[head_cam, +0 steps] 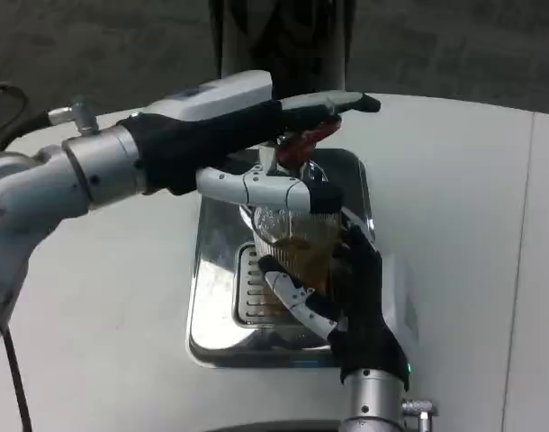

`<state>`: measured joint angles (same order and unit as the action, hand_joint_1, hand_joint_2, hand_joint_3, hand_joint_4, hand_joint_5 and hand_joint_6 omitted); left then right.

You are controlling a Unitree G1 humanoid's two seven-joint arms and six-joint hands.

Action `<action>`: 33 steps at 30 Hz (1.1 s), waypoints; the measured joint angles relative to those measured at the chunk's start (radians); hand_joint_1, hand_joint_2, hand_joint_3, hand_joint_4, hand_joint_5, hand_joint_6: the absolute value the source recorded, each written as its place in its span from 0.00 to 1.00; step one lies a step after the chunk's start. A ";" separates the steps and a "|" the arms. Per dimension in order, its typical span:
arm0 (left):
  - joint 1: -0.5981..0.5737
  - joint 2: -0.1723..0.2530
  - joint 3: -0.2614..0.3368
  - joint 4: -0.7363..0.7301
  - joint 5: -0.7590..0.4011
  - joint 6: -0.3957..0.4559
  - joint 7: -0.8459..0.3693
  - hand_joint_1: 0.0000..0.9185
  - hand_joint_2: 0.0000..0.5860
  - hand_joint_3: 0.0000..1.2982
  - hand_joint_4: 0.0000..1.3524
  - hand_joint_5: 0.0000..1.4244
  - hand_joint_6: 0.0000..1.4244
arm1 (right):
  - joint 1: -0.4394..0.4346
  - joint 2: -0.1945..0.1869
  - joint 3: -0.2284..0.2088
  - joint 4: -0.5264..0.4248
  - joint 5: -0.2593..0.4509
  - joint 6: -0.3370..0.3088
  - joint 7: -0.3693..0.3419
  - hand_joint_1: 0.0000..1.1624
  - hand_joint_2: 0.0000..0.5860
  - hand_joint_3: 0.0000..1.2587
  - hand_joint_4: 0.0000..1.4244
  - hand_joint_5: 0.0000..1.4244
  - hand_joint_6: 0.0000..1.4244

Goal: Grasp the cup under the faucet to collect the drink, then remove the cup.

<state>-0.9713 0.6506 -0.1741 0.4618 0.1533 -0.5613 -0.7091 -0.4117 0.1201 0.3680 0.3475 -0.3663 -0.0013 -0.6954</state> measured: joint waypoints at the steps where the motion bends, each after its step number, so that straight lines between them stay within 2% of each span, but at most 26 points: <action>1: 0.000 0.000 0.000 -0.001 0.001 0.000 0.000 0.00 0.17 0.07 0.02 0.07 0.05 | 0.000 0.000 0.000 0.000 0.000 0.000 0.000 0.63 0.45 0.30 0.31 0.28 0.24; 21: 0.007 -0.004 0.004 0.026 0.002 -0.040 0.042 0.00 0.17 0.07 0.02 0.08 0.06 | 0.004 0.000 -0.006 -0.012 0.001 0.000 0.003 0.62 0.45 0.32 0.32 0.29 0.24; 33: 0.018 -0.028 0.044 0.053 0.000 -0.098 0.077 0.00 0.18 0.07 0.05 0.09 0.07 | 0.011 -0.001 -0.017 -0.039 0.001 0.002 0.009 0.61 0.47 0.34 0.34 0.31 0.24</action>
<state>-0.9533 0.6229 -0.1304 0.5146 0.1532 -0.6598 -0.6320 -0.4003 0.1191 0.3513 0.3081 -0.3650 0.0005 -0.6865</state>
